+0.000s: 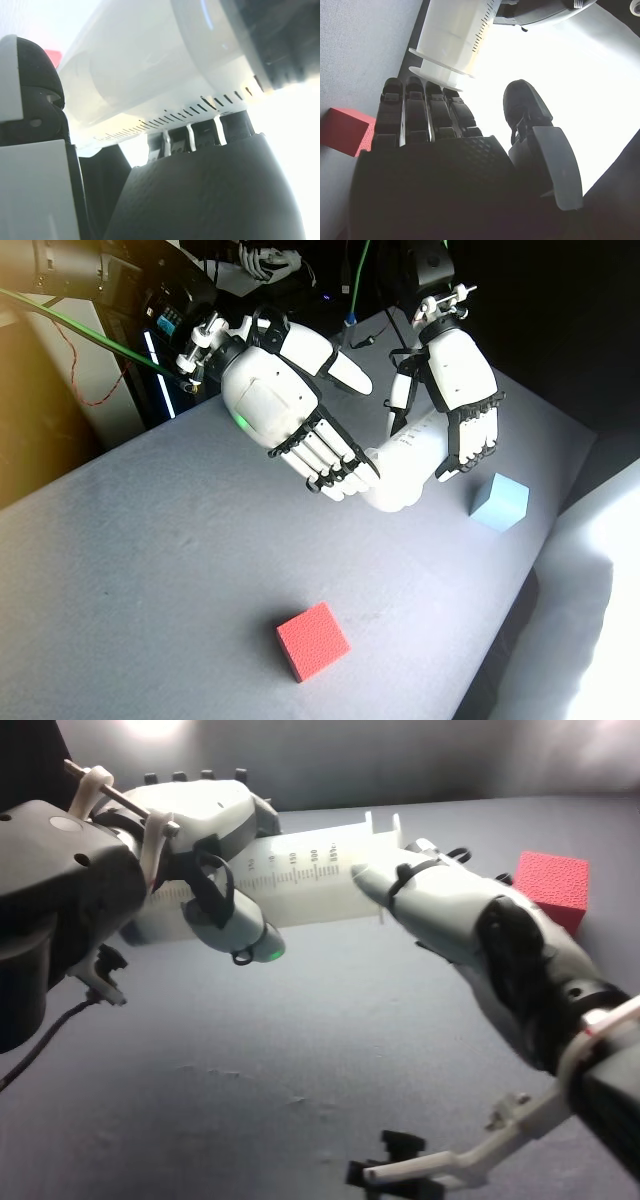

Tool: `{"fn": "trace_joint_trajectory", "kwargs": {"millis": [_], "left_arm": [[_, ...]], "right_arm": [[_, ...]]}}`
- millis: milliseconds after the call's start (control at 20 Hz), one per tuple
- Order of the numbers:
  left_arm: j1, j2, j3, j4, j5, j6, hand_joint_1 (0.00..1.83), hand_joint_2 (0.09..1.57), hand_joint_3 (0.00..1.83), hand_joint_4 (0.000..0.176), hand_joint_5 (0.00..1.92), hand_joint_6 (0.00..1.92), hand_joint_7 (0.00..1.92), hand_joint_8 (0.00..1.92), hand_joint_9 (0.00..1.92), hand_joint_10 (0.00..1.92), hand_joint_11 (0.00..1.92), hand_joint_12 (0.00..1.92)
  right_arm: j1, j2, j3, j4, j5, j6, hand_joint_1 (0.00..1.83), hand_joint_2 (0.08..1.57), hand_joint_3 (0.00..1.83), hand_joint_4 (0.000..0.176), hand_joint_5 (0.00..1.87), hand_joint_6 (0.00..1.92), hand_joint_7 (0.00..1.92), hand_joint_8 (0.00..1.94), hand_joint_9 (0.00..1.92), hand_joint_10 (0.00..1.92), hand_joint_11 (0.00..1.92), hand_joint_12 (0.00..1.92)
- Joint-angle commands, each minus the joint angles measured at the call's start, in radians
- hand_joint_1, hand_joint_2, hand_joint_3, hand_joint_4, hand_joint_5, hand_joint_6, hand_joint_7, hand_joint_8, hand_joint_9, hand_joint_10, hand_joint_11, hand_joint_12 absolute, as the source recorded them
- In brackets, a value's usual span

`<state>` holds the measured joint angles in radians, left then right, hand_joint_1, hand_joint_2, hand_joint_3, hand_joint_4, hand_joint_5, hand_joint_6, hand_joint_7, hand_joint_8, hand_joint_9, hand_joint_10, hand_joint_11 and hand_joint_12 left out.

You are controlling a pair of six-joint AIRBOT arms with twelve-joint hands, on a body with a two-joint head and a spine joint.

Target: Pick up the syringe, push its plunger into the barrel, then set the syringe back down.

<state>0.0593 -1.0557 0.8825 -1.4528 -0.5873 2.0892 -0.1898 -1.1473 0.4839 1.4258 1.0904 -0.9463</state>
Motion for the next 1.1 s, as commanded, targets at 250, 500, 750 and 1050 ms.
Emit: {"fn": "trace_joint_trajectory", "kwargs": {"millis": [250,500,750,1050], "left_arm": [[-0.025,-0.01,-0.023,0.057,0.088,-0.028,1.32,1.25,0.0,0.0,0.68,1.4,0.74,1.33,0.64,1.56,0.4,1.29],[-0.025,-0.007,-0.027,0.058,0.088,-0.028,1.34,1.22,0.0,0.0,0.76,1.32,0.77,1.24,0.68,1.52,0.42,1.3],[-0.022,0.001,-0.031,0.07,0.088,-0.028,1.34,1.21,0.0,0.0,0.77,1.31,0.8,1.19,0.69,1.51,0.43,1.3],[-0.002,0.017,-0.033,0.105,0.09,-0.028,1.33,1.23,0.0,0.0,0.71,1.37,0.77,1.31,0.66,1.51,0.43,1.24]], "right_arm": [[-0.029,0.16,-0.043,-0.227,-0.052,-0.023,0.0,1.4,0.0,0.0,0.0,0.0,0.0,0.0,0.0,0.0,0.0,0.0],[-0.077,0.284,-0.059,-0.312,0.001,-0.023,0.0,1.39,0.0,0.0,0.0,0.0,0.0,0.0,0.0,0.0,0.0,0.0],[-0.153,0.369,-0.059,-0.352,0.062,-0.021,0.0,1.39,0.0,0.0,0.0,0.0,0.0,0.0,0.0,0.0,0.0,0.0],[-0.256,0.476,-0.062,-0.387,0.105,-0.019,0.0,1.39,0.0,0.0,0.0,0.0,0.0,0.0,0.0,0.0,0.0,0.0]]}}
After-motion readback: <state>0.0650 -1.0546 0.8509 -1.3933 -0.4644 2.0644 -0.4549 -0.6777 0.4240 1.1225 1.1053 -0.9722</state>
